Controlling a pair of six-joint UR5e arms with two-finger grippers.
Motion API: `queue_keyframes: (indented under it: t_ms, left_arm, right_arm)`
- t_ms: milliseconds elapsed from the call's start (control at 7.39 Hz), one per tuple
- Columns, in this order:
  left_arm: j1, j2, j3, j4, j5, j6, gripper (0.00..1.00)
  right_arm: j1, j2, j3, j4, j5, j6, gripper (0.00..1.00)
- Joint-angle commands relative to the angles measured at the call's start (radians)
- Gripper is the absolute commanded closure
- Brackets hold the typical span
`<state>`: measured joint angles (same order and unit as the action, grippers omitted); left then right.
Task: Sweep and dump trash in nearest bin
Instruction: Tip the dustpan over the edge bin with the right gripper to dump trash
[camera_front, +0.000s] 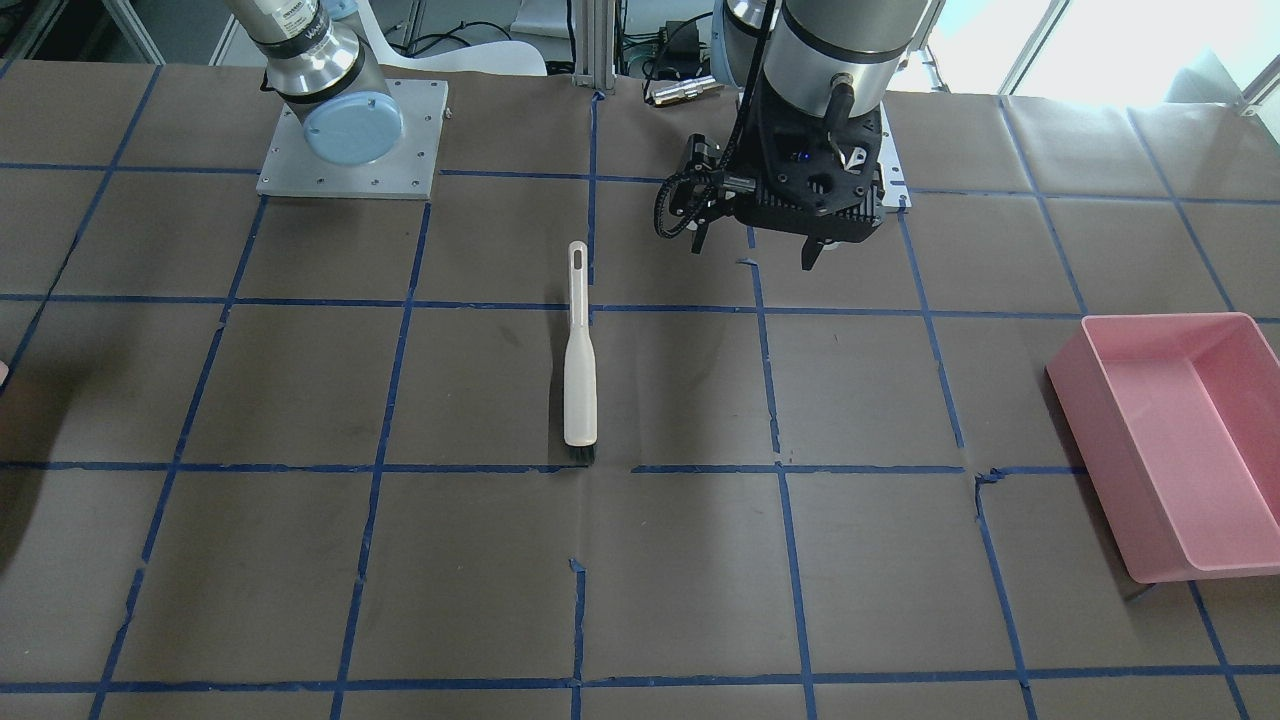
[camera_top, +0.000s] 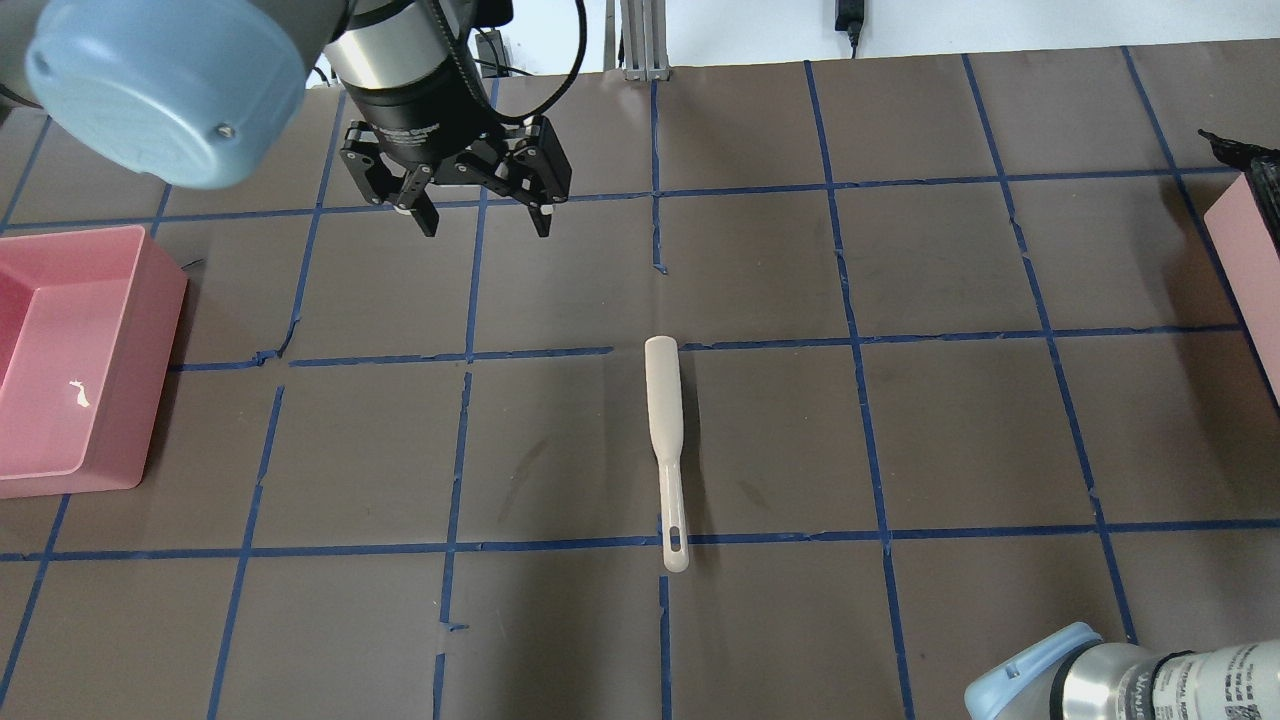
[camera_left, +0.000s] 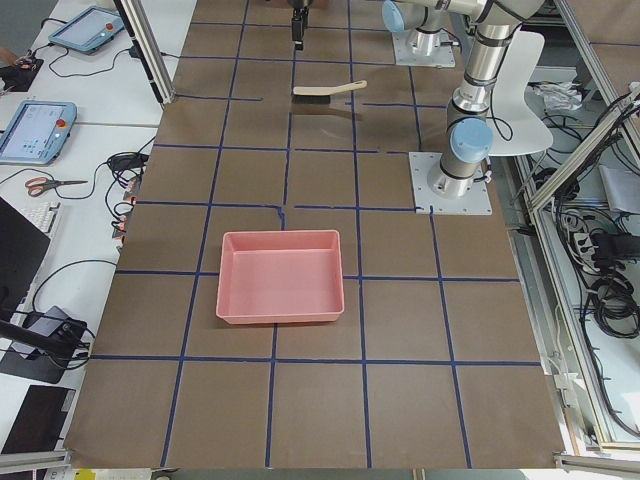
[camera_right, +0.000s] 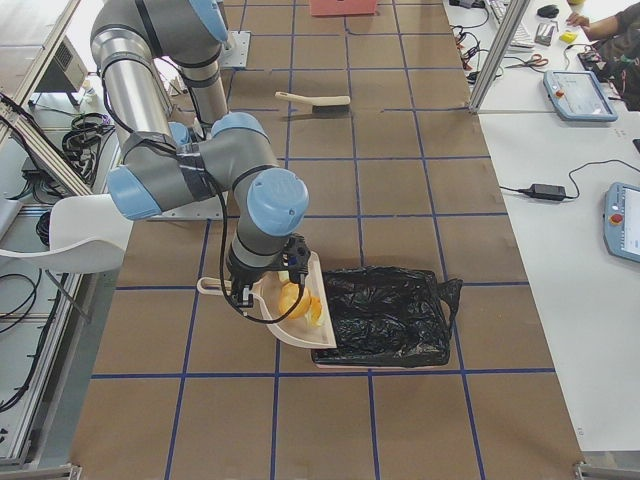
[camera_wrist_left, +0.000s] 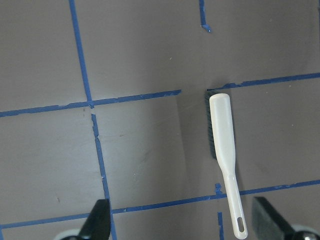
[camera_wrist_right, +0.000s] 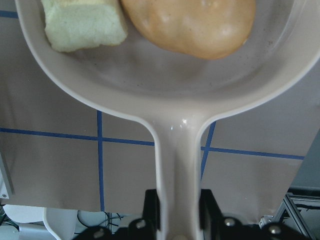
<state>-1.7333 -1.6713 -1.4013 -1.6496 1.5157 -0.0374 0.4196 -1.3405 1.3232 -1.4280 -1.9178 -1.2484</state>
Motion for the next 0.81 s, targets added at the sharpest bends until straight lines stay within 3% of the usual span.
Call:
queue_keyframes:
  t_ms: [0,676]
  left_arm:
    - [0.023,0.019,-0.005,-0.016,0.012,0.033,0.00]
    - [0.029,0.030,-0.018,-0.016,0.014,0.033,0.00]
  right_arm:
    - [0.004,0.058,-0.076,0.049,-0.026,0.015,0.95]
    - [0.073,0.072,-0.137,0.119,-0.076,0.072,0.94]
